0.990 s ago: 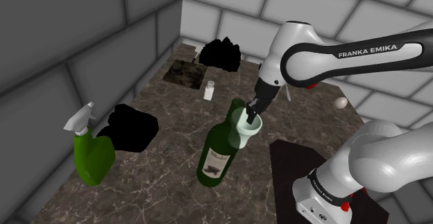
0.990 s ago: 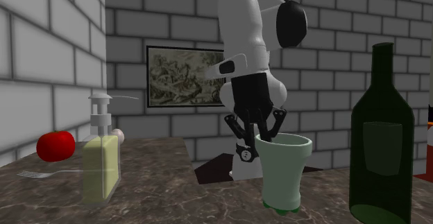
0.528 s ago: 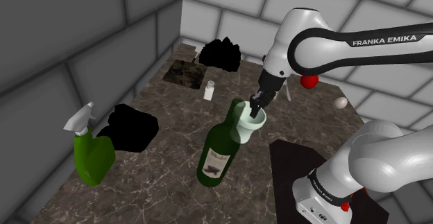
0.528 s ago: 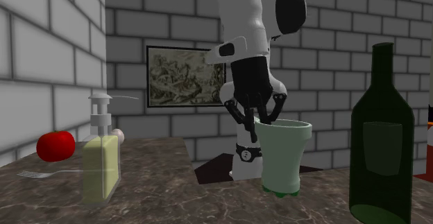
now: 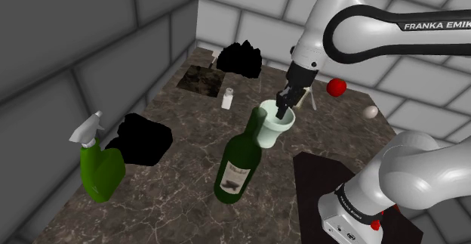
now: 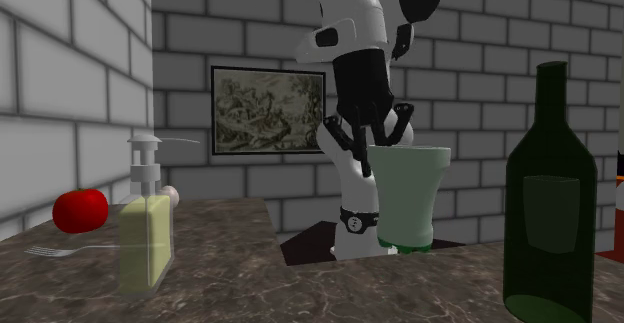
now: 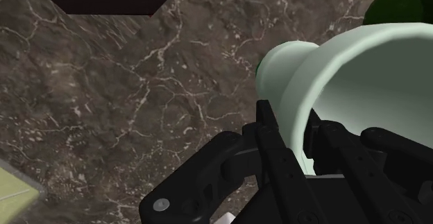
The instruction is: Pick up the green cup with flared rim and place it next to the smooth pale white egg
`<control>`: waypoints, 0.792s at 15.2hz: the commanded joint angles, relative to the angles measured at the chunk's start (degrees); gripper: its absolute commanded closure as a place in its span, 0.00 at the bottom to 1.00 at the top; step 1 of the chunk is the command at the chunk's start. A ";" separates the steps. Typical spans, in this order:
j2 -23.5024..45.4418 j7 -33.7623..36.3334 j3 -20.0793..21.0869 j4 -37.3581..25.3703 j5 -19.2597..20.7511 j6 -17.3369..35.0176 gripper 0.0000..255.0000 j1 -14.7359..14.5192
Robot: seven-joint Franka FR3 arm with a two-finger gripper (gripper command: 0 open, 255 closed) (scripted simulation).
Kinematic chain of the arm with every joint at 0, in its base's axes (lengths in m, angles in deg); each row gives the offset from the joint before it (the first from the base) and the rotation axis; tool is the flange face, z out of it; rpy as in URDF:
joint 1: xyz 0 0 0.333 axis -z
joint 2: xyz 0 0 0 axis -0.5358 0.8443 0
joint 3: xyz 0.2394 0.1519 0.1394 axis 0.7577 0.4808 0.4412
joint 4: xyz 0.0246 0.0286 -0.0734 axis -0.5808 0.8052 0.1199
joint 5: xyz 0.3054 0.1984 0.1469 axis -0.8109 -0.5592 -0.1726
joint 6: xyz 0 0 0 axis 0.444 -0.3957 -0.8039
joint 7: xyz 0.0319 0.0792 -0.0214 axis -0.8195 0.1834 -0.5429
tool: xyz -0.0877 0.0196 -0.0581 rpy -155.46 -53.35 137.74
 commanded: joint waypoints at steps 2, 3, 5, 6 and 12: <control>-0.86 0.41 -0.20 -1.78 0.26 -2.61 1.00 0.04; -1.02 0.52 -0.28 -2.43 0.35 -3.43 1.00 0.07; -1.31 0.75 -0.43 -3.78 0.54 -5.04 1.00 0.12; -1.43 0.87 -0.51 -4.47 0.63 -5.84 1.00 0.15; -1.81 1.54 -0.95 -8.80 1.12 -10.52 1.00 0.28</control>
